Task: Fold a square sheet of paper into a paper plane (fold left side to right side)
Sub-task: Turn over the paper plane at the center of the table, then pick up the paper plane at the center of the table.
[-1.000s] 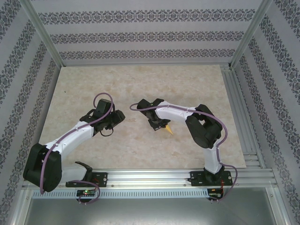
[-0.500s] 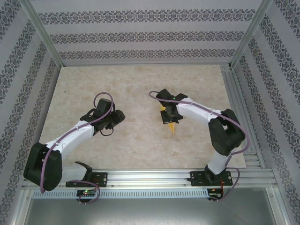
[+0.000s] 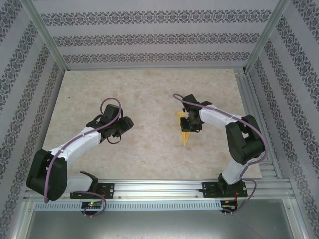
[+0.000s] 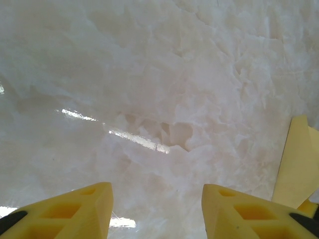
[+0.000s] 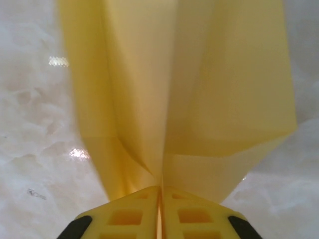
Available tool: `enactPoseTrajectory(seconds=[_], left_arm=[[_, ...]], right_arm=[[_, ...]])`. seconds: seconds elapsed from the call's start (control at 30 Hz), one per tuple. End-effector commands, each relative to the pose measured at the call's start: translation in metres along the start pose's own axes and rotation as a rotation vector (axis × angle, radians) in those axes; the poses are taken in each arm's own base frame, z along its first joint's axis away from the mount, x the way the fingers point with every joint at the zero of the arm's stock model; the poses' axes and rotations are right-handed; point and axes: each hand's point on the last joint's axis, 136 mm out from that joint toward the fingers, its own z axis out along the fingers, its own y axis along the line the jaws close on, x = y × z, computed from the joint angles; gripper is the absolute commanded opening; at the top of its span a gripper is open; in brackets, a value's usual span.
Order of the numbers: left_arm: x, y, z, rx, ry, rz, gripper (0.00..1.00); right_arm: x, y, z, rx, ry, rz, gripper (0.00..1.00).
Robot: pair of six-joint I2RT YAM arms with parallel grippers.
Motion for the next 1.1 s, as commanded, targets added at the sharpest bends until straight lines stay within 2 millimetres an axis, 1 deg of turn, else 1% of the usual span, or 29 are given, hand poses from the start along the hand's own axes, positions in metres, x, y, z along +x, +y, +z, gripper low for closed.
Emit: enactPoseTrajectory(seconds=[0.0,0.07,0.23,0.43,0.53,0.67,0.93,1.07], left_arm=[[-0.006,-0.005,-0.004,0.008,-0.002,-0.006,0.52],[-0.006,-0.004,-0.003,0.005,-0.001,-0.008,0.52],[-0.005,-0.003,-0.003,0.002,-0.002,-0.006,0.52],[-0.005,-0.002,-0.002,-0.001,0.0,-0.003,0.52],[-0.004,-0.001,-0.001,-0.001,0.002,-0.004,0.52],[-0.004,-0.001,-0.001,-0.002,0.002,-0.003,0.52],[-0.005,-0.002,-0.002,-0.003,0.001,0.001,0.52],[-0.005,-0.003,-0.002,-0.001,0.003,0.002,0.52]], right_arm=[[-0.009,0.007,-0.002,-0.024,-0.021,-0.012,0.16],[-0.009,0.007,-0.001,-0.012,-0.011,-0.018,0.2],[-0.011,0.013,0.0,-0.015,-0.007,-0.021,0.26],[-0.014,0.017,-0.003,-0.001,-0.016,-0.024,0.26],[-0.013,0.013,0.001,0.052,-0.001,-0.038,0.28],[-0.013,0.013,0.005,0.083,0.01,-0.052,0.29],[-0.016,0.016,0.01,0.111,0.021,-0.06,0.28],[-0.013,0.017,0.017,0.119,0.037,-0.059,0.27]])
